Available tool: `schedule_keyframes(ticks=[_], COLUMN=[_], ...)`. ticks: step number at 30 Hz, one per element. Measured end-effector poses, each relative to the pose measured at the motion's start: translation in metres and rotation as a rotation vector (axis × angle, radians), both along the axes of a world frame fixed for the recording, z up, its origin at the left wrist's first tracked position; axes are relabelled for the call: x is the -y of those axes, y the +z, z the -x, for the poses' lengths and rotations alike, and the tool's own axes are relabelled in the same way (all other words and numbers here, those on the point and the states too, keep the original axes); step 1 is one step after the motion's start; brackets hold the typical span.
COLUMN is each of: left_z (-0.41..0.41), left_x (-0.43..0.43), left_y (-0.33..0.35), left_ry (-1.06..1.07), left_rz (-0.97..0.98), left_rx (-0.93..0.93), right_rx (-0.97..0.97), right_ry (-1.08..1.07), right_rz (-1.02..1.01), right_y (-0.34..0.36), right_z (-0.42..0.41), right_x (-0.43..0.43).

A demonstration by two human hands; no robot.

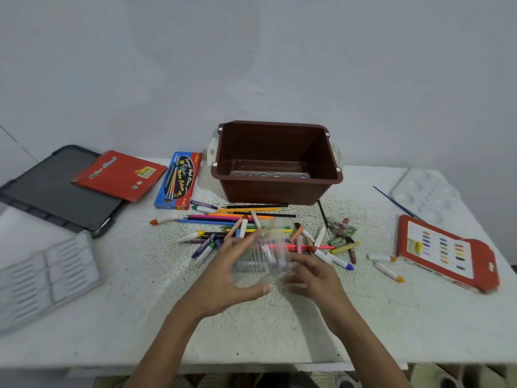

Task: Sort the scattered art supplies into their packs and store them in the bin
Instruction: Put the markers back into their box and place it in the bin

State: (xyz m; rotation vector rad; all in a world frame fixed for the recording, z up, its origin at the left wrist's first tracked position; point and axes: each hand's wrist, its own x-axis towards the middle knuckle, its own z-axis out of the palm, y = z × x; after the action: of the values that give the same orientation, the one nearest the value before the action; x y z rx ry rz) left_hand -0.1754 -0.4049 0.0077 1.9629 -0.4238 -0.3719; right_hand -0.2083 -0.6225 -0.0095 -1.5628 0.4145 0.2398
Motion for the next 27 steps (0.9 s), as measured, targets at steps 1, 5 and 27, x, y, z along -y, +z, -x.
schedule_keyframes(ticks=[1, 5, 27], left_z=[-0.003, -0.017, -0.029], left_x=[-0.001, -0.003, 0.004], left_y=[0.002, 0.006, 0.002], left_ry=[-0.025, -0.109, -0.179], left_rz=[-0.033, -0.303, -0.412], left_rx=[0.017, 0.156, 0.044], right_rx=[0.001, -0.015, -0.042], right_ry=[0.008, -0.012, -0.064], right_rz=[-0.061, -0.302, -0.25], right_y=[0.004, 0.019, 0.004], right_z=[0.0, -0.002, 0.011], right_x=[0.002, 0.009, 0.004])
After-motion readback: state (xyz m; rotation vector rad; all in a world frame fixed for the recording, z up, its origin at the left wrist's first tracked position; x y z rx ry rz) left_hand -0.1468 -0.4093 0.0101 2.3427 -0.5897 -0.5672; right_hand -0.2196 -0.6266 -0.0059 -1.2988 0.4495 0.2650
